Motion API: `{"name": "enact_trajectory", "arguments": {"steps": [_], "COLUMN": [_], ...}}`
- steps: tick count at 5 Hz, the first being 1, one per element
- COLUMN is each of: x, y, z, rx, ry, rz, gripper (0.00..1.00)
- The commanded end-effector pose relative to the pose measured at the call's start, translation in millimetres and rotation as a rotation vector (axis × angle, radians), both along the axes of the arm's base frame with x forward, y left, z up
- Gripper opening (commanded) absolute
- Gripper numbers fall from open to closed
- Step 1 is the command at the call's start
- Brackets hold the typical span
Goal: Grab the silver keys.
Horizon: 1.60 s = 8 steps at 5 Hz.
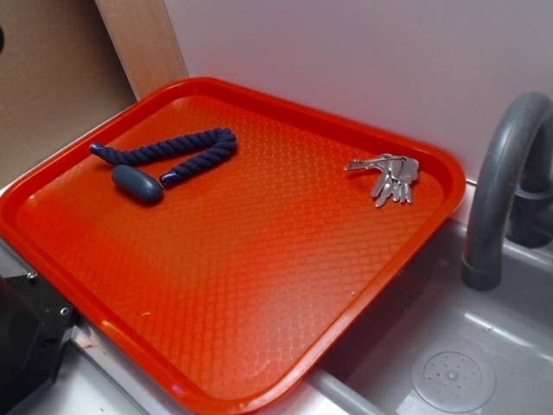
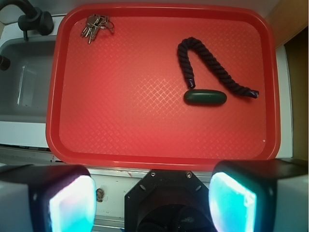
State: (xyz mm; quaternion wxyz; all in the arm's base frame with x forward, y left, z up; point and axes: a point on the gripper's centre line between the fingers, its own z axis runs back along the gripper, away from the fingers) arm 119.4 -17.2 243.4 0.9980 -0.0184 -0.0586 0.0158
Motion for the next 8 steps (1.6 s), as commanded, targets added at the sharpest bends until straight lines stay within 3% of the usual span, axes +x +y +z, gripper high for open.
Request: {"name": "enact_trajectory", "arguments": {"steps": [1, 2, 3, 4, 5, 6, 7, 8], "x": [0.0, 48.2, 88.9, 109.9, 135.6, 149.7, 165.3, 181.2], "y": [0.0, -21.1, -45.6, -68.7, -103.5, -120.9, -130.1, -120.8], "z": [0.0, -13.1, -23.0, -40.0, -76.6, -100.2, -116.5, -120.8], "rx": [0.0, -0.08, -0.164, -0.167, -0.121, -0.126, -0.081, 0.019], "ry": [0.0, 0.005, -0.039, -0.034, -0.094, -0.173, -0.281, -0.32], "rz": [0.0, 0.012, 0.03, 0.0, -0.034, -0.088, -0.303, -0.568], "gripper": [1.0, 1.0, 1.0, 1.0, 1.0, 1.0, 1.0, 1.0]}}
